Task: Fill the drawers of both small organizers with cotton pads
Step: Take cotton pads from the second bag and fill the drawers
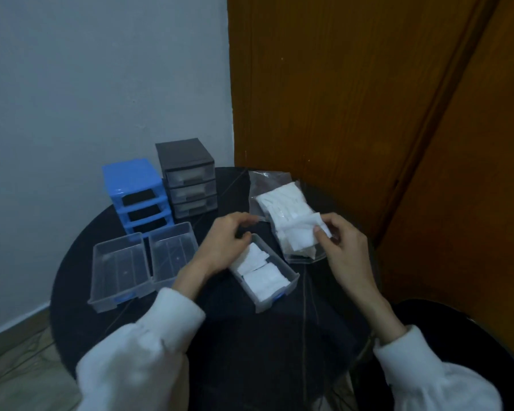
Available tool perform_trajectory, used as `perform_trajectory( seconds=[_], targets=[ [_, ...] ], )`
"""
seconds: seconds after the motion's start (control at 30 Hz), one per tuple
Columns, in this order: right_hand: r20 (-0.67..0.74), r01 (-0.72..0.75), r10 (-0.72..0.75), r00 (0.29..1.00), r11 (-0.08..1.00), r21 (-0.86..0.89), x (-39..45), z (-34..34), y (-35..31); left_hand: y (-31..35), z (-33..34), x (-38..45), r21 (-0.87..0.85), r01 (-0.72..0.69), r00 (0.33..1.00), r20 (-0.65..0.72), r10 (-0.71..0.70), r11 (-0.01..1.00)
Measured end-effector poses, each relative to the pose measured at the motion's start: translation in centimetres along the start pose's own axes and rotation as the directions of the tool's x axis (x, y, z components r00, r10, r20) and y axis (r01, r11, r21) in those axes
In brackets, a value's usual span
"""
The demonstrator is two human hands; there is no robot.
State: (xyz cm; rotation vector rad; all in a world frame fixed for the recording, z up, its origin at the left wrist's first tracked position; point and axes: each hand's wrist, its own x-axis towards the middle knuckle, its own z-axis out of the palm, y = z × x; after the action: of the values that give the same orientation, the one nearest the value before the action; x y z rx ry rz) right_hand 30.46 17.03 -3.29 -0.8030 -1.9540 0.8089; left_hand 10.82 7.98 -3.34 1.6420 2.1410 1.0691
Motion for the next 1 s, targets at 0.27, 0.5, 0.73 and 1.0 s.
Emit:
perform_trajectory(
  seconds=[0.27, 0.5, 0.73, 1.0],
  targets=[
    [0.231, -0.157, 0.155, 0.960, 0.987, -0.010, 0.8, 4.8, -2.0, -2.8, -1.6, -0.3, 0.072, 0.072, 0.995, 0.071, -0.077, 0.995],
    [0.298, -0.207, 0.230, 0.926, 0.973, -0.106, 1.0, 7.6, -1.9, -3.1, -1.6, -0.3, 0.000, 0.072, 0.990, 0.120, -0.072, 0.997],
    [0.301, -0.040, 0.124, 0.945, 0.962, -0.272, 0.0, 8.2, -2.3, -3.6, -1.8, -0.2, -0.030, 0.067, 0.987, 0.147, -0.062, 0.997],
    [0.338, 0.239, -0.089, 0.937, 0.868, -0.434, -1.8, 7.1, -3.5, -3.9, -1.3, -0.4, -0.051, 0.062, 0.990, 0.126, -0.055, 0.997]
  ],
)
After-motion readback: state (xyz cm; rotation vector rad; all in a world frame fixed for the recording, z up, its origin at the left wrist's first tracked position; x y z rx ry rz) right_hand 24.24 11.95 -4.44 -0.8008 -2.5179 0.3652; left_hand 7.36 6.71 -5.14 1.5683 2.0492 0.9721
